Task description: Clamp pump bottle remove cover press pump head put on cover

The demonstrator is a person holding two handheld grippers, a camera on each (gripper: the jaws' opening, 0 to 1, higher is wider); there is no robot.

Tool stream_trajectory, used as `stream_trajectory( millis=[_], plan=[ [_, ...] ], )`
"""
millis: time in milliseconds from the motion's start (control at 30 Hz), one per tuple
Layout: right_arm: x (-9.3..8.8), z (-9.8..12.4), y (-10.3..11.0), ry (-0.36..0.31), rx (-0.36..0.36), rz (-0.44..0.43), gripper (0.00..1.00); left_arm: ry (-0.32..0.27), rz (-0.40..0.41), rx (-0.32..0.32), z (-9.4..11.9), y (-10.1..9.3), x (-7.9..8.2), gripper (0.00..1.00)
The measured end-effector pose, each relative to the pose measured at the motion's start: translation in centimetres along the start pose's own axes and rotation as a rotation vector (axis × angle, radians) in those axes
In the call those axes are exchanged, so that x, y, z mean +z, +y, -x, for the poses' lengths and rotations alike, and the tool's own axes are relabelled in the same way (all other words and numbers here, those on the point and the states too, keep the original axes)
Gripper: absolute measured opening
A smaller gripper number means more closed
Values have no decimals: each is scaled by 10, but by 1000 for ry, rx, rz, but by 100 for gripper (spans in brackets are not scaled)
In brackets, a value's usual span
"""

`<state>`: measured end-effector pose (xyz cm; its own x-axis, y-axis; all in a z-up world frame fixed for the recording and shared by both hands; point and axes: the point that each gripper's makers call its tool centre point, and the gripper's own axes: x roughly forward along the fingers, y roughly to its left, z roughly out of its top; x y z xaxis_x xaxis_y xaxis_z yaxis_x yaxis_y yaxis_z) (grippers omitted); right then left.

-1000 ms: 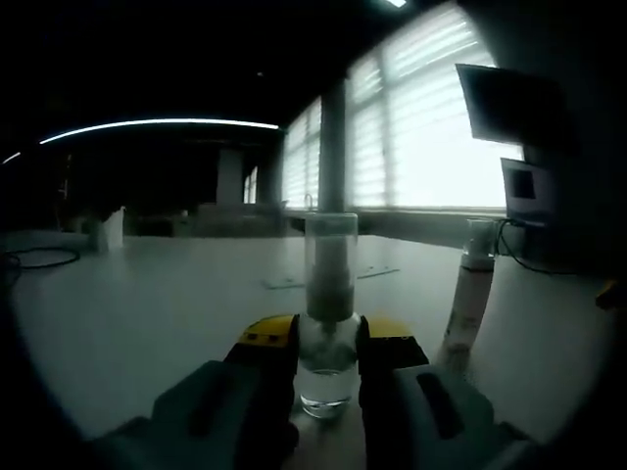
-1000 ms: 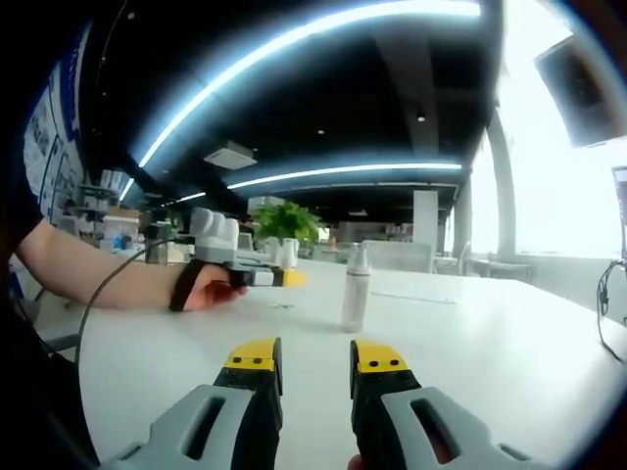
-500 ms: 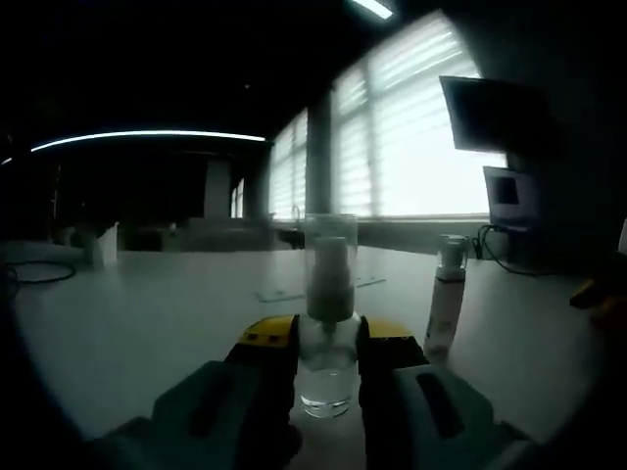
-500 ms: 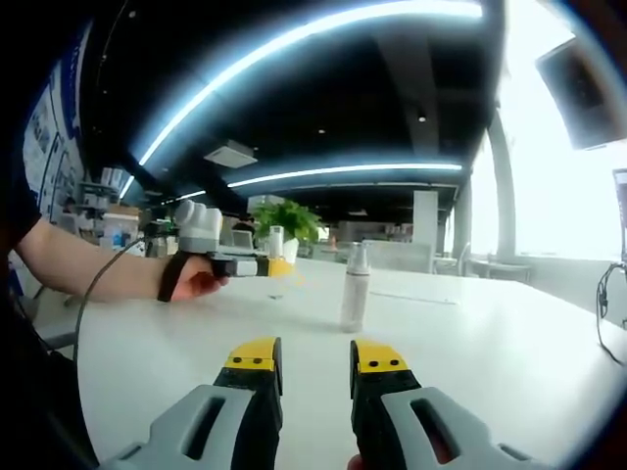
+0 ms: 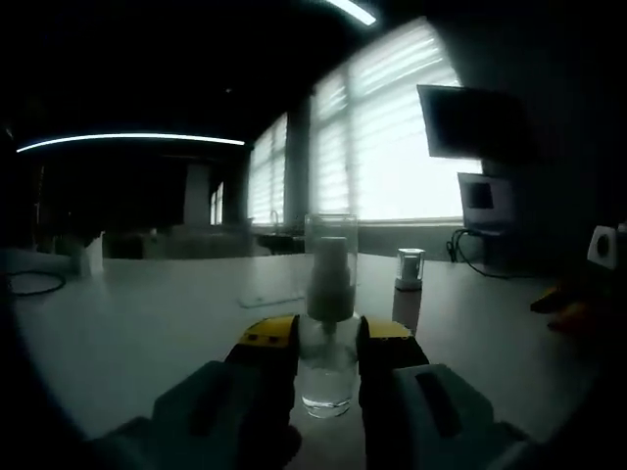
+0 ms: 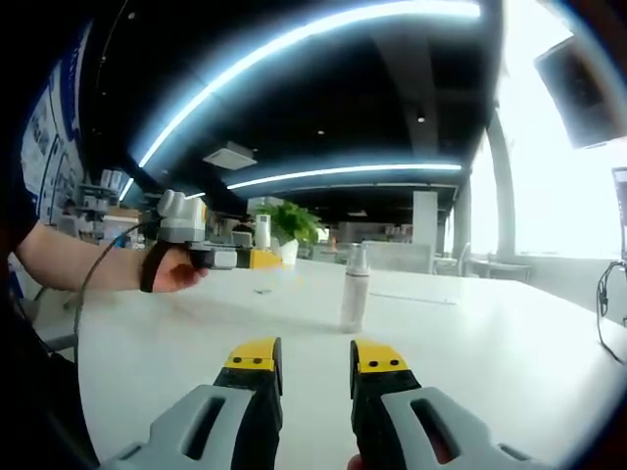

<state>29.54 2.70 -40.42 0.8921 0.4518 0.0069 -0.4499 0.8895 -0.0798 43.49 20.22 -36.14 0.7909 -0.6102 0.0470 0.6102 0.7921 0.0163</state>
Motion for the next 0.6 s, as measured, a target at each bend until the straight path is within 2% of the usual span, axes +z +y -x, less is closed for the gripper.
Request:
stream_trajectory(
  millis=[267, 600],
  plan=[
    [0, 0, 0, -1, 2, -1, 22, 13, -15, -52, 13, -20, 3, 15],
    [2, 0, 1, -4, 4, -5, 22, -12, 34, -75, 28, -24, 10, 15]
  ],
)
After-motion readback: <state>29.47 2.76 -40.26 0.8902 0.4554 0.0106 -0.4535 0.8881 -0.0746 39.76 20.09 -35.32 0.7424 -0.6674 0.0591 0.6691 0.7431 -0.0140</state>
